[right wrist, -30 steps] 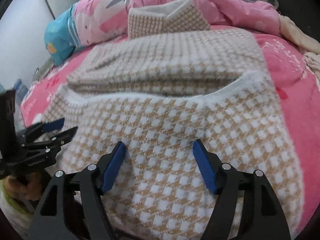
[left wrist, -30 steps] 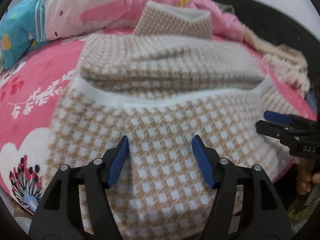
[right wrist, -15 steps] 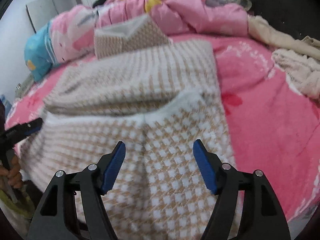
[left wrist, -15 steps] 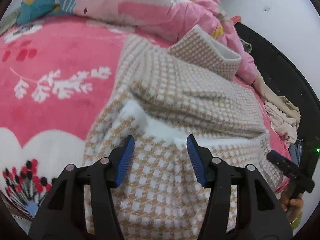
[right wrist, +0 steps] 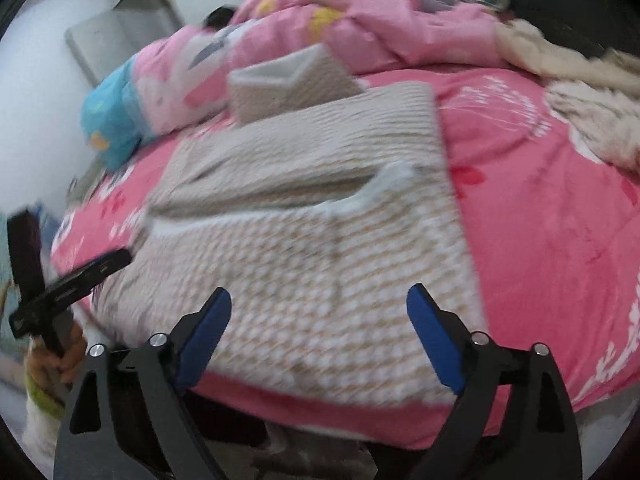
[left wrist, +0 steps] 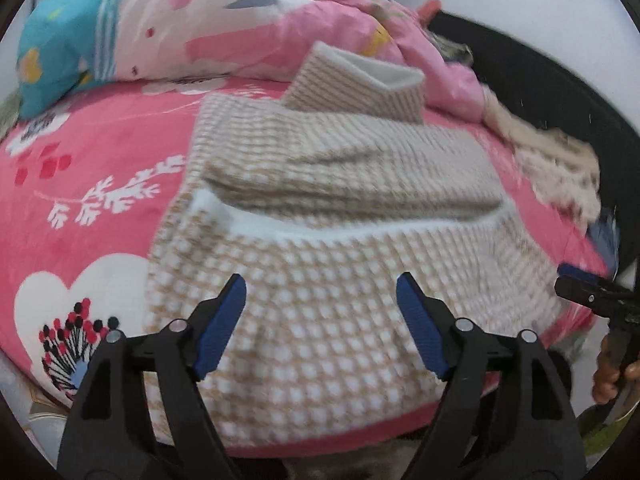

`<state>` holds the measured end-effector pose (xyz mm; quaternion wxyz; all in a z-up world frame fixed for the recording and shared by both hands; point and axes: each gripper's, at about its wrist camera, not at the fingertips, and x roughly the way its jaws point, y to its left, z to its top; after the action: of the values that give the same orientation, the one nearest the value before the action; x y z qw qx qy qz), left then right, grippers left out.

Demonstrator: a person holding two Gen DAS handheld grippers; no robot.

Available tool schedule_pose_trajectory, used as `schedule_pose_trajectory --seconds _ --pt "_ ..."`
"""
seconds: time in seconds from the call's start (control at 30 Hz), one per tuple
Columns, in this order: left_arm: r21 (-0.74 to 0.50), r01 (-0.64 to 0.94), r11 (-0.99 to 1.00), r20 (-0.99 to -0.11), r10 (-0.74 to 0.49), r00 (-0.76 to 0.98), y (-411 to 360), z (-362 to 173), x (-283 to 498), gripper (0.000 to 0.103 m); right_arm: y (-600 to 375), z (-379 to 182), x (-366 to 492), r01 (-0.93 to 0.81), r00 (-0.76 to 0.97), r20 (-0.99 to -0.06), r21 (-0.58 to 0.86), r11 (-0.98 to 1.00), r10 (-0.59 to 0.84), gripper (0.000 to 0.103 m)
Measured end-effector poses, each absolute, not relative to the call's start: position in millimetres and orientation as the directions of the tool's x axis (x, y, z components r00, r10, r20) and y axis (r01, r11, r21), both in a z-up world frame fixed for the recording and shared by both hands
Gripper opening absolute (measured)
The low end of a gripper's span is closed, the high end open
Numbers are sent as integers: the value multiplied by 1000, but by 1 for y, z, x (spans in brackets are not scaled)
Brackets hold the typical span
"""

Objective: Fold large clothes

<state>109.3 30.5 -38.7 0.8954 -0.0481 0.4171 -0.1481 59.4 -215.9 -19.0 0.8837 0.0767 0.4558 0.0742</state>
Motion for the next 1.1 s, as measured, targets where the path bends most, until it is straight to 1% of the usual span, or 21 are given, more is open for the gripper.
schedule_pose_trajectory --seconds 0.07,0.17,0.27,0.33,0.47,0.63,0.7,0.77,0.93,1.1 --pt "-147 240 959 -755 -266 599 18 -43 105 75 -204 -21 56 -81 569 -804 154 985 172 88" --pt "-97 238 966 -776 -223 590 10 -46 105 75 -195 -23 54 -96 562 -815 106 990 142 88" --pt "-73 239 968 -773 -206 599 8 -40 104 76 -198 -17 57 -92 556 -820 105 990 139 88" --pt "-38 234 972 -766 -178 617 7 -31 105 79 -202 -8 62 -88 558 -818 106 990 137 88" --pt "-9 229 973 -750 -158 643 9 -12 112 82 -212 20 75 -103 581 -793 154 983 185 88" --pt "-14 193 981 -723 -143 676 18 18 138 85 -223 54 107 -88 606 -768 196 977 208 88" --pt "-21 178 984 -712 -139 688 22 30 152 88 -223 62 120 -94 613 -760 201 975 215 88" --pt "-26 170 985 -712 -138 689 25 37 168 89 -223 70 134 -101 618 -753 208 973 225 88" --pt "-22 157 987 -720 -125 682 30 42 212 89 -220 78 185 -119 614 -748 228 967 251 88" --pt "-93 118 989 -726 -149 671 42 39 265 89 -227 82 244 -108 610 -734 295 949 298 88"
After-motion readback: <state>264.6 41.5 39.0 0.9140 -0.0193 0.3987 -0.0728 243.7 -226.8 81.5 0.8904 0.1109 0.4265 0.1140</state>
